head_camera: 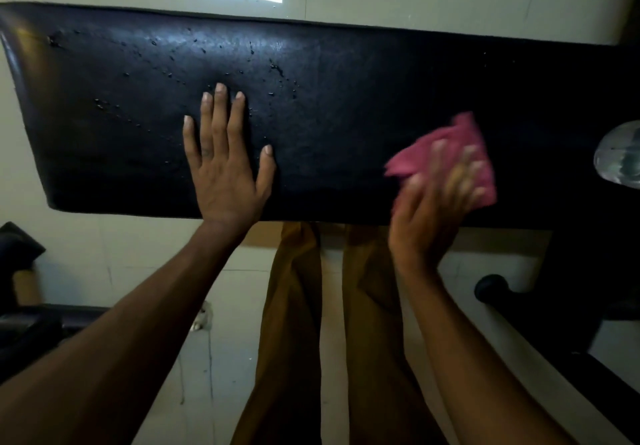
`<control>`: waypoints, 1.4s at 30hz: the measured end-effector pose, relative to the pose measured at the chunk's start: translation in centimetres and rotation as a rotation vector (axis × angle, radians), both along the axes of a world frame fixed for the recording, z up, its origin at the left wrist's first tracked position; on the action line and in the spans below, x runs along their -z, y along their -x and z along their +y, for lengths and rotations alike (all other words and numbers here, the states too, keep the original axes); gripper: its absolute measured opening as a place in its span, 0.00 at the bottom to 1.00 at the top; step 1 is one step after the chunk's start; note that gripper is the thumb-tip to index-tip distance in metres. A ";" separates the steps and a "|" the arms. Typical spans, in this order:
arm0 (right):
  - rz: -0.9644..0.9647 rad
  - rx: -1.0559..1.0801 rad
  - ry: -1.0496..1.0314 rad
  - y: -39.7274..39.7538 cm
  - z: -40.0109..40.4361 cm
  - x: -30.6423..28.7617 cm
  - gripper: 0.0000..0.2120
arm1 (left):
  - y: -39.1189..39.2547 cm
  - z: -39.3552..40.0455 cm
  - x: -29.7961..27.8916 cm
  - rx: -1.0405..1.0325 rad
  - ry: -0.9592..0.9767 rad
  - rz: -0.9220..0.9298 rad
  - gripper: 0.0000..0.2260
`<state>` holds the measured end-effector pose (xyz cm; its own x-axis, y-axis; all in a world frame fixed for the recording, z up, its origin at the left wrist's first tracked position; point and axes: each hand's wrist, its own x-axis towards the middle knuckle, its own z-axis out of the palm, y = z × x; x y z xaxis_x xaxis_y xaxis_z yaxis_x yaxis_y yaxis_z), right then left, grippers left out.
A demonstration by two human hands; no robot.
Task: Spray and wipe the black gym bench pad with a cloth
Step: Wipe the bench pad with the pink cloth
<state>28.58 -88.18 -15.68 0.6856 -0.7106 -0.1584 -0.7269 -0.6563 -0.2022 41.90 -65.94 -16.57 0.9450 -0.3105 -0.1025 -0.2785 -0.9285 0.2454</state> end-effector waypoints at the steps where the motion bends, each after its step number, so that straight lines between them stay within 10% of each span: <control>1: -0.046 0.231 0.005 -1.5 -0.6 0.3 0.25 | 0.0 0.0 0.0 -0.002 0.000 -0.003 0.30; 4: -0.009 0.317 0.007 -5.6 2.2 0.1 0.25 | 0.0 -0.1 0.1 -0.006 0.003 0.003 0.30; 9: 0.093 -0.649 -0.056 -5.0 0.3 -0.5 0.26 | -0.3 0.3 -0.1 0.008 -0.012 0.025 0.31; 15: 0.079 0.160 0.012 -11.7 -0.6 -0.6 0.28 | -0.4 0.2 -0.2 -0.004 -0.020 0.050 0.32; 20: 0.200 -0.833 -0.087 -12.7 3.4 -1.1 0.28 | -1.0 0.7 -1.3 0.002 0.125 0.105 0.30; 26: 0.106 -0.017 -0.058 -16.1 6.0 -0.8 0.27 | -3.0 5.0 -2.1 -0.065 0.185 0.094 0.29; 31: 0.143 -0.977 -0.098 -18.8 11.0 -0.6 0.27 | -3.9 9.8 -1.8 -0.166 0.023 0.104 0.34; 36: 0.148 -0.413 -0.037 -21.5 14.3 0.0 0.29 | -3.7 12.4 -1.5 -0.180 -0.017 0.106 0.36; 42: 0.149 -1.031 -0.221 -22.3 20.0 -0.9 0.29 | -3.2 12.6 -2.6 -0.361 0.307 0.062 0.29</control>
